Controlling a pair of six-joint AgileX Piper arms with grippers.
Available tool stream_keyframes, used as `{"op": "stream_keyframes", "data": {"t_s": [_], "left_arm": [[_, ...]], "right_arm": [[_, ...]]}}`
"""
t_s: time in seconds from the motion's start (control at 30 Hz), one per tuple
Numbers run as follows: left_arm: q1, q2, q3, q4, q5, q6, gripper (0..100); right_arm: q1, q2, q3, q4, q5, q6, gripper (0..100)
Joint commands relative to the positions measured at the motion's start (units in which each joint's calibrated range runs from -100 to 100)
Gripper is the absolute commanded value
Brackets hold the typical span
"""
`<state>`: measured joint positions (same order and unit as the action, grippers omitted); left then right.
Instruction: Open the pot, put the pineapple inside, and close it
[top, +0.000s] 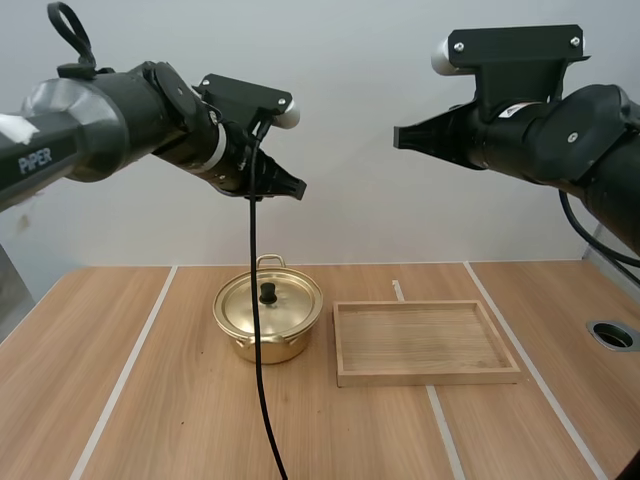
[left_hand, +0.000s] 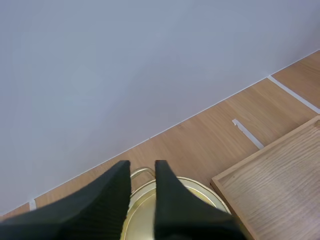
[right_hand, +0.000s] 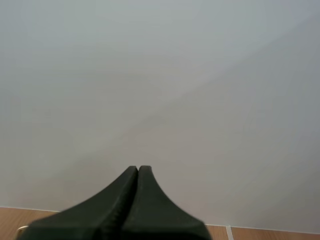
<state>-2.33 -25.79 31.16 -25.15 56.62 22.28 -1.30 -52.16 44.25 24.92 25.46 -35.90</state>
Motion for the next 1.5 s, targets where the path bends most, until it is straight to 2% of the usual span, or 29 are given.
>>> {"op": "stream_keyframes", "data": {"t_s": [0.0, 0.17, 0.3, 0.47, 0.63, 0.87, 1.0, 1.13, 1.37, 1.47], "left_arm": [[-0.1, -3.05, -0.49, -0.95, -1.41, -0.2, 0], [-0.1, -8.51, -0.49, -0.41, -5.53, -0.29, 0], [0.56, -13.74, -0.49, -0.55, -11.34, -2.32, 0], [2.19, -19.71, -0.49, -0.83, -17.47, -5.74, 0], [3.86, -25.96, 4.34, -3.12, -30.02, -9.51, 0], [4.14, -35.63, 13.72, -9.08, -33.4, -9.51, 0], [4.14, -41.3, 18.03, -9.36, -38.21, -9.51, 0], [4.14, -47.2, 21.87, -9.36, -37.18, -9.51, 0], [4.14, -56.83, 29.32, -8.21, -30.7, -9.51, 0], [4.14, -59.6, 32.44, -4.8, -27.76, -13.37, 0]], "right_arm": [[-0.23, -0.66, -0.26, -0.01, -0.18, -0.28, 0], [-0.23, -0.66, -0.26, -0.01, -0.19, 0.16, 0], [-0.23, -0.66, -0.26, -0.12, -0.19, 0.12, 0], [-0.23, -0.96, -0.26, 0.05, -0.19, 1.84, 0], [-0.23, -4.32, -0.26, -0.08, -0.52, 5.34, 0], [-0.23, -11.43, -0.26, -2.97, -1.14, 5.34, 0], [-0.23, -15.29, -0.01, -2.56, 2.5, 6.68, 0], [-0.23, -18.97, 2.36, -2.56, 7.33, 8.71, 0], [-0.23, -28.99, 12.91, -5.55, 9.32, 8.71, 0], [-0.23, -34.3, 16.86, -5.84, 13.21, 9.43, 0]]}}
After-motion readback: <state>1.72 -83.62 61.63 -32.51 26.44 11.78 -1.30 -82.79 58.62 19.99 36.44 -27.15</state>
